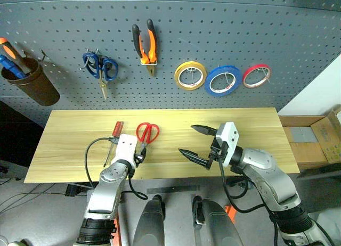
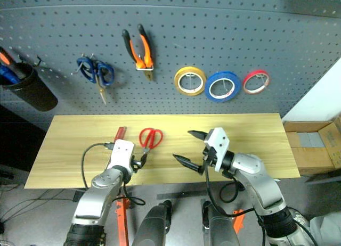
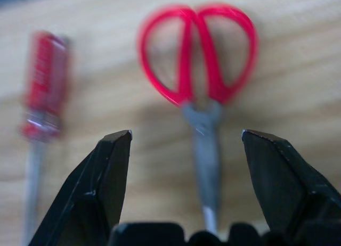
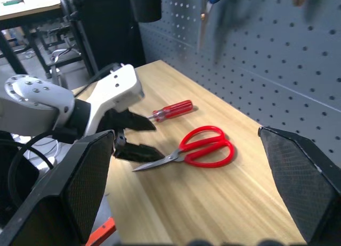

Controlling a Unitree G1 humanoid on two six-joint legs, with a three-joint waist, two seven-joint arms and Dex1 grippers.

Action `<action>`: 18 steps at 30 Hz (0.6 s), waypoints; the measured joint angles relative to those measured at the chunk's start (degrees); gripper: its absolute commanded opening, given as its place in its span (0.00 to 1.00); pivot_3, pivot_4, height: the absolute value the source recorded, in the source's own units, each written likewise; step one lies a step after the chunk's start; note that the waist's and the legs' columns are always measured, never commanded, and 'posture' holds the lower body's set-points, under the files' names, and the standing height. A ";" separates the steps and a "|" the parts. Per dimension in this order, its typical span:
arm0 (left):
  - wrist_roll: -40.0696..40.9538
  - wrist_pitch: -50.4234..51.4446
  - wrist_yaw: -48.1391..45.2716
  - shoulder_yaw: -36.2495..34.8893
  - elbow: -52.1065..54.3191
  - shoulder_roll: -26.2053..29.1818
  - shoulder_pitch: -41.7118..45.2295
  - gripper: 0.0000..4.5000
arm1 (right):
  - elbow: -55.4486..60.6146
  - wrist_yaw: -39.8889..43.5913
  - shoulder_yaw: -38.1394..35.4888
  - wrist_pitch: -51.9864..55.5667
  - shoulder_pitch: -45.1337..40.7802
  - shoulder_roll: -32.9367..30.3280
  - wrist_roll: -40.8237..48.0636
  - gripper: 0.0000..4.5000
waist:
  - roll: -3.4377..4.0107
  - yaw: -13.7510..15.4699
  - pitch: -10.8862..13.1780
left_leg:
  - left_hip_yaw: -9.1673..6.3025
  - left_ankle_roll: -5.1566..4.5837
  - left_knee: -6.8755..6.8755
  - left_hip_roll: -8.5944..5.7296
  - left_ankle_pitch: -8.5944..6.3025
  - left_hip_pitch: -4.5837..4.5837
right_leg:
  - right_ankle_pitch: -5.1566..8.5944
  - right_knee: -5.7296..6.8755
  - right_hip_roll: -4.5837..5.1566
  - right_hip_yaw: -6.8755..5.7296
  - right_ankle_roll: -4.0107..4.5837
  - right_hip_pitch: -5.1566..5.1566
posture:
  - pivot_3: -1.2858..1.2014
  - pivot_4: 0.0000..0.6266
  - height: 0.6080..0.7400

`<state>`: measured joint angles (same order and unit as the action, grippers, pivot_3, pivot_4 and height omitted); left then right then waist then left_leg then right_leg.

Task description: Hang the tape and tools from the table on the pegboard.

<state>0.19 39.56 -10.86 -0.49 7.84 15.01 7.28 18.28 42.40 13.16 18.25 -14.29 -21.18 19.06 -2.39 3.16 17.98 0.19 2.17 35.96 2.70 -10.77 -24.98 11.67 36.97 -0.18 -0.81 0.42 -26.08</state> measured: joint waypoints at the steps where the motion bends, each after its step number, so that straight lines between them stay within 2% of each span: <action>1: 0.15 0.36 -0.07 0.05 -0.02 -0.04 0.12 0.80 | 0.01 0.02 0.01 0.04 0.00 0.00 0.01 1.00 | -0.01 -0.02 0.07 | 0.00 0.00 0.00 0.01 0.00 0.01 | 0.01 0.01 0.01 0.01 0.01 0.01 | 0.58 0.56 1.00; 18: 2.53 3.81 -3.31 -0.56 -6.27 1.70 4.86 0.80 | 1.51 -2.39 -0.57 4.63 0.50 1.01 0.47 1.00 | 0.32 -0.25 1.50 | 0.01 0.00 -0.05 0.02 0.00 0.01 | 0.03 0.00 0.09 0.06 0.04 -0.02 | 0.57 0.64 1.00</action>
<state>2.72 43.37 -14.17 -1.04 1.57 16.71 12.14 19.79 40.01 12.59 22.88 -13.79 -20.17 19.52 -2.06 2.91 19.48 0.20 2.16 35.91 2.72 -10.77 -24.97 11.69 36.96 -0.09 -0.74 0.46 -26.10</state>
